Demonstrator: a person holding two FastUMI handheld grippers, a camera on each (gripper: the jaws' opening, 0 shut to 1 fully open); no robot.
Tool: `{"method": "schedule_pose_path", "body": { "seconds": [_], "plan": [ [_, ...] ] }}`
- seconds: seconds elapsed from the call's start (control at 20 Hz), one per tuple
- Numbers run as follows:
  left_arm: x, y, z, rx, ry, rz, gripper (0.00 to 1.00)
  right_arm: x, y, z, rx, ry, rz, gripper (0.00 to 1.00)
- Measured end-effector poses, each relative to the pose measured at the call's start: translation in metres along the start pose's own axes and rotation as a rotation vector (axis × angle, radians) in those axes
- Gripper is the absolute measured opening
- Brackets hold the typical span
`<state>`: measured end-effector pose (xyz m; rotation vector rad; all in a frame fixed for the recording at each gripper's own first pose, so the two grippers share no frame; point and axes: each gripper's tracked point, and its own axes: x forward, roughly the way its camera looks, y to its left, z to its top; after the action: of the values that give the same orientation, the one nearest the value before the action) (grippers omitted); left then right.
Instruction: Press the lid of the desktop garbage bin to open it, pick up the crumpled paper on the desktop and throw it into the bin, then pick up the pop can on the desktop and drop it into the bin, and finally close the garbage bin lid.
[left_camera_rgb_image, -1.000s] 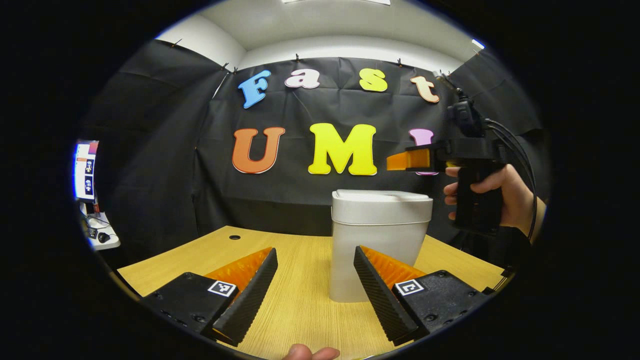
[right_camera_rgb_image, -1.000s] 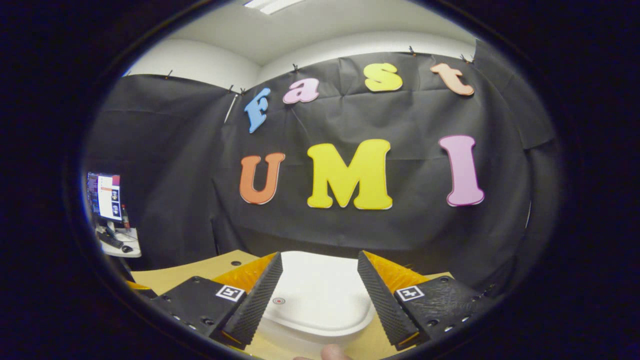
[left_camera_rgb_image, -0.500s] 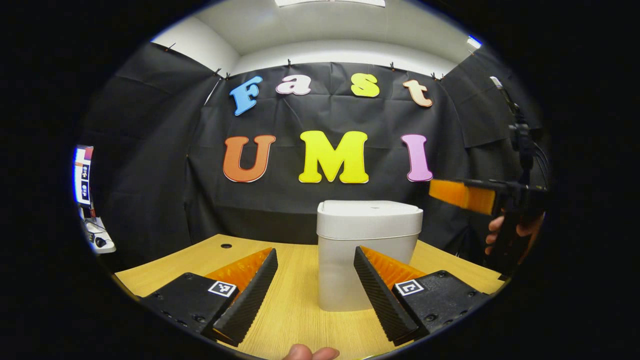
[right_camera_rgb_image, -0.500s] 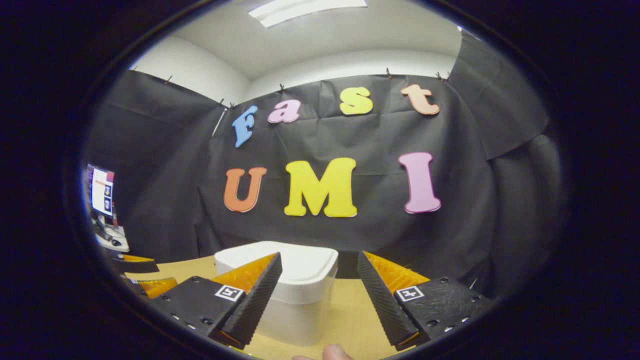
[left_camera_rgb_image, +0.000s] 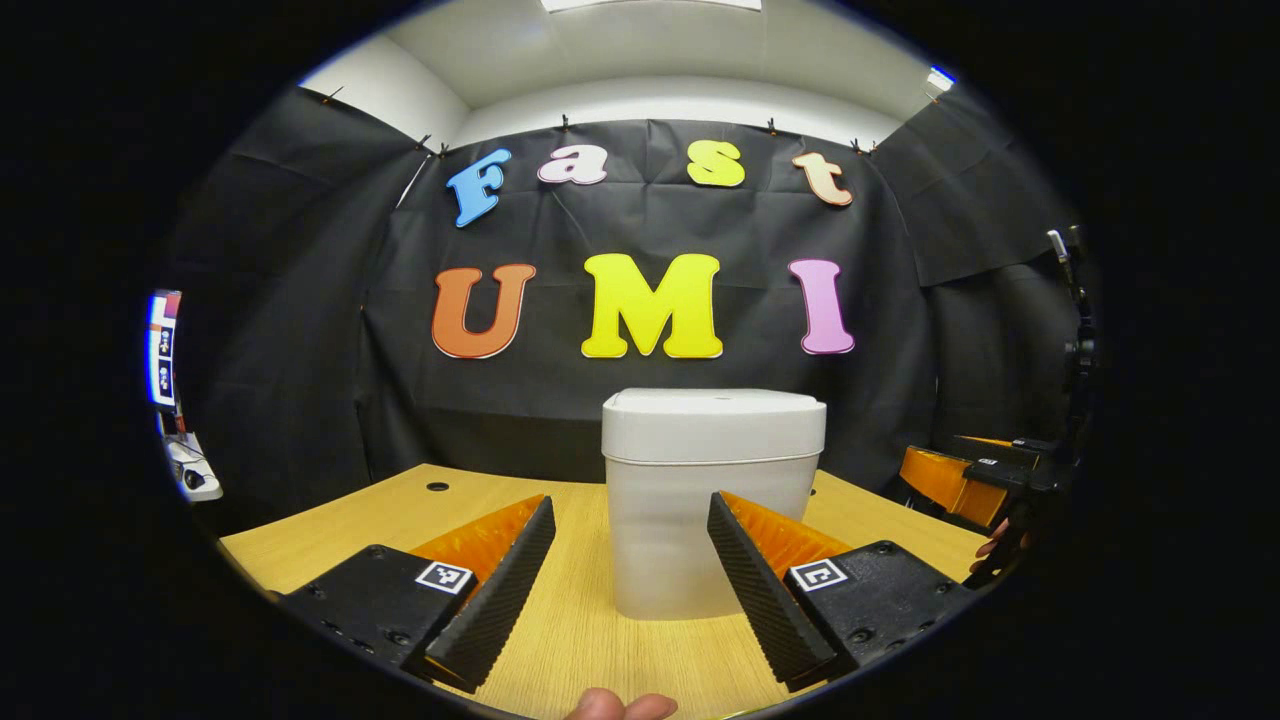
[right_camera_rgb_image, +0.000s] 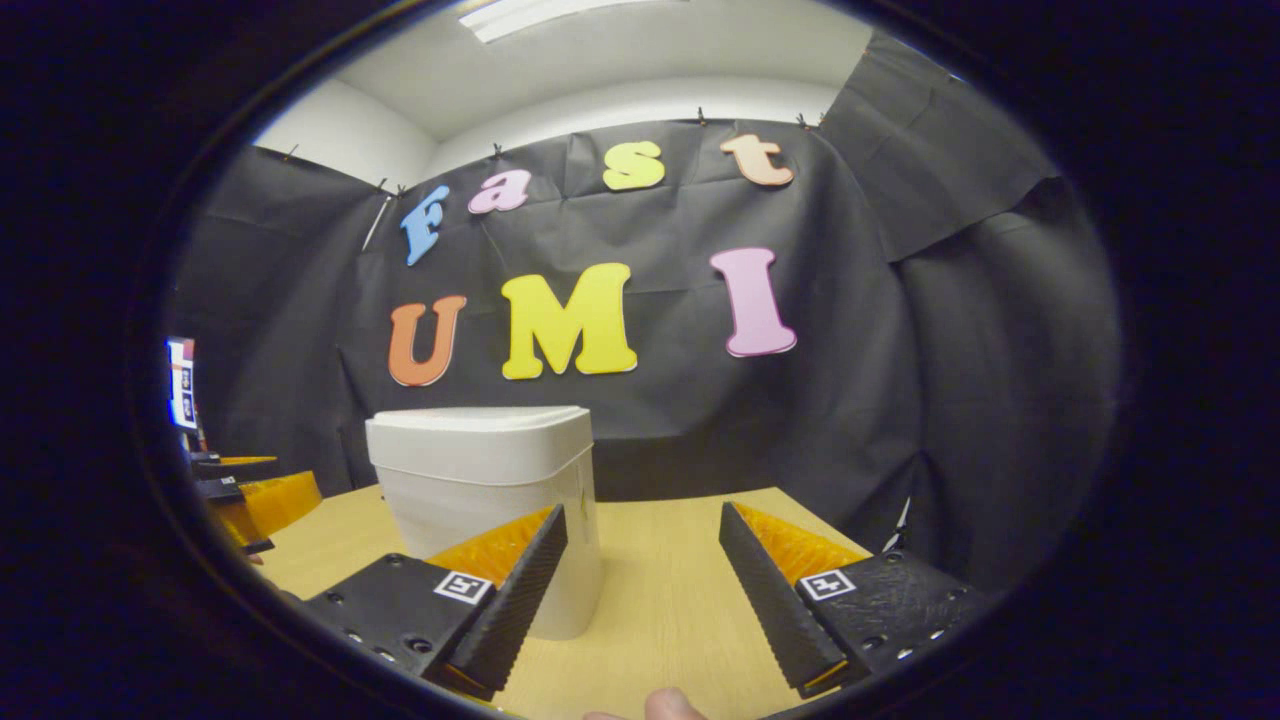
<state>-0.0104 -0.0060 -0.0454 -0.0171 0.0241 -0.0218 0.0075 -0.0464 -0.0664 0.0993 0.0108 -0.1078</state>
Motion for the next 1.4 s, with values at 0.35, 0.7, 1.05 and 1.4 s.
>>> {"method": "schedule_pose_path", "body": {
  "seconds": [0.35, 0.7, 1.05, 1.4],
  "plan": [
    [0.002, -0.001, -0.001, 0.004, -0.003, 0.012, 0.99, -0.001, 0.018, 0.002, -0.078, -0.034, 0.033, 0.92],
    [0.001, 0.001, 0.001, 0.021, -0.014, 0.031, 0.99, -0.003, 0.024, 0.002, -0.097, -0.040, 0.037, 0.95],
    [0.004, 0.007, 0.000, 0.030, -0.024, 0.063, 0.99, -0.006, 0.030, 0.005, -0.141, -0.061, 0.016, 0.95],
    [0.005, 0.010, -0.001, 0.019, -0.018, 0.079, 0.99, -0.004, 0.033, 0.002, -0.135, -0.052, 0.025, 0.96]
  ]
}}
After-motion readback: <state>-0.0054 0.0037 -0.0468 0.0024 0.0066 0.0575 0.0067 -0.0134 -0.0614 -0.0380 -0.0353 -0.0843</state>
